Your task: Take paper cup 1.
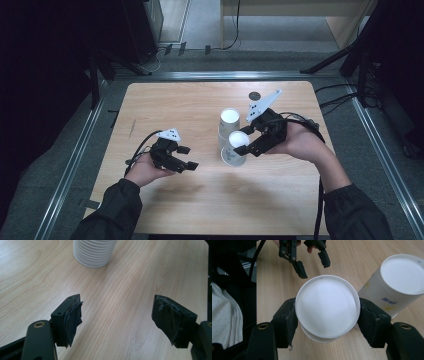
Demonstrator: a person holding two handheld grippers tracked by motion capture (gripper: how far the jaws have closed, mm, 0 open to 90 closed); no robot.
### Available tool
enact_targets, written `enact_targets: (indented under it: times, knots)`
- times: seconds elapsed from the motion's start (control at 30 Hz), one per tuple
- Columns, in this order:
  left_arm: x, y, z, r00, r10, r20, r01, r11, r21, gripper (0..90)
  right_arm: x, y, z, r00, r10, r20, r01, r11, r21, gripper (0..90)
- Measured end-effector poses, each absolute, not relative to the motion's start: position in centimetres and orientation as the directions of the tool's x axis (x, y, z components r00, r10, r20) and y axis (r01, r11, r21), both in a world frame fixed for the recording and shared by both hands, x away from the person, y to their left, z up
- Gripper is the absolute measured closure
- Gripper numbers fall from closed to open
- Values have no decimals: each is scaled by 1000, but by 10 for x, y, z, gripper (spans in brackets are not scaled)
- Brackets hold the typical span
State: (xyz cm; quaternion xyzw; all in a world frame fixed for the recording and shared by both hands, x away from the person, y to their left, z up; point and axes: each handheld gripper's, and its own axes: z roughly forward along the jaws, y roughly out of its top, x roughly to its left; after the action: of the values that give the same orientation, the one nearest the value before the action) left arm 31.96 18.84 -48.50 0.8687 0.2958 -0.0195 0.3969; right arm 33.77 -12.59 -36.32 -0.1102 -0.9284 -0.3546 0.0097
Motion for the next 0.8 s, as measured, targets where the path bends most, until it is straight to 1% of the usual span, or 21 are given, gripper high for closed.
enact_targets:
  times: [0.1,0.17,0.23,0.37,0.47,0.6,0.8]
  knots:
    - [318,187,-484,833,483,-268,518,-511,686,241,337,-126,-371,-977,192,97,207,720,662,365]
    - [317,185,-483,841,469,-271,510,-515,689,240,336,-126,-384,-979,177,102,198,704,682,365]
    - [316,184,-483,844,462,-271,505,-517,691,239,336,-126,-387,-979,175,107,200,699,686,365]
    - [312,180,-482,862,427,-274,483,-528,698,232,336,-125,-408,-976,167,138,215,672,709,366]
    - [308,177,-480,876,387,-288,468,-534,705,234,335,-125,-415,-973,169,159,232,658,716,366]
    - [302,171,-477,895,349,-278,433,-528,731,233,332,-124,-427,-972,154,179,236,635,735,366]
    - [301,164,-476,901,334,-277,422,-525,739,233,330,-122,-432,-968,148,203,251,601,759,366]
